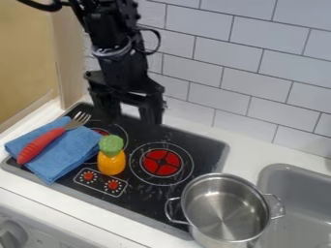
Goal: Grab the carrot and put it in the pot
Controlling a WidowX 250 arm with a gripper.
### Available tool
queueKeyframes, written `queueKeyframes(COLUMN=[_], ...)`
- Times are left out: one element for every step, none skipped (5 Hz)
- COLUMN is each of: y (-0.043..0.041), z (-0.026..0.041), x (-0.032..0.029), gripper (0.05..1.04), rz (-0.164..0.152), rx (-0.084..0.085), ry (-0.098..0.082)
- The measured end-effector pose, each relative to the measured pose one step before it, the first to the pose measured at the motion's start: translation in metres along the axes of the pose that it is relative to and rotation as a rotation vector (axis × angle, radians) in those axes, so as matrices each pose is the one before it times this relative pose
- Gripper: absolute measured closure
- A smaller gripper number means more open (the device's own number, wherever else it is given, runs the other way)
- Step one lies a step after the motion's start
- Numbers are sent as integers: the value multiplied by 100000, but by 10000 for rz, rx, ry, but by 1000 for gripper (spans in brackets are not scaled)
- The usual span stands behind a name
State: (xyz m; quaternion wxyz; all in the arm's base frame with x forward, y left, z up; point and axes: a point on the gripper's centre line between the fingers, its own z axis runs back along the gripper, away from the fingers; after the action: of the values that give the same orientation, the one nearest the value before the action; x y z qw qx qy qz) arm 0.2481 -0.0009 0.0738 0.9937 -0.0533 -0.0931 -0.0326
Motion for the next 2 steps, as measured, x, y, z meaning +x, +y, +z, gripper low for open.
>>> queueKeyframes(y=[1239,707], z=[11,-533], x=[193,111], gripper=[85,85], rz=[248,216], rx=[458,361], ry=[-158,18])
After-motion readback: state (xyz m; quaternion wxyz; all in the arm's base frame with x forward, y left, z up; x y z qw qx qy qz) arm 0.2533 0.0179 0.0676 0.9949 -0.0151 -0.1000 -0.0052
